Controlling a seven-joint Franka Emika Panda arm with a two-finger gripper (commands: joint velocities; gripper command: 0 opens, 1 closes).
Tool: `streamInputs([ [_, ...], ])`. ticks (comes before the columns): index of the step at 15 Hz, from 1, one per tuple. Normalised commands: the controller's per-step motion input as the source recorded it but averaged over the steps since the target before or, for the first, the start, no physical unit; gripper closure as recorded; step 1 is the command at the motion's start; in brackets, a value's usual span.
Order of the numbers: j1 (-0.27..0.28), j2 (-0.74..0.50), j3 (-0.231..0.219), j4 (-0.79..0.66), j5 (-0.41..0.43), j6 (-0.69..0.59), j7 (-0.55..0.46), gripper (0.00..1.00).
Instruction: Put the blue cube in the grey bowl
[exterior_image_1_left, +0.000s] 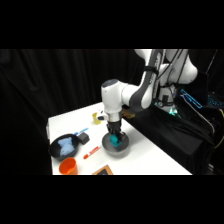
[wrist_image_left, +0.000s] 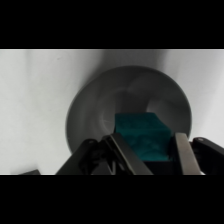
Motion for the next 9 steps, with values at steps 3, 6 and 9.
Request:
streamInputs([
  [3, 0.01, 0.05, 0.022, 0.03, 0.029, 0.15, 0.07, 0.23],
  [6, 0.013, -0.07, -0.001, 0.02, 0.001, 0.03, 0.08, 0.01],
  [9, -0.019, -0.23, 0.028, 0.0, 0.033, -0.15, 0.02, 0.0],
])
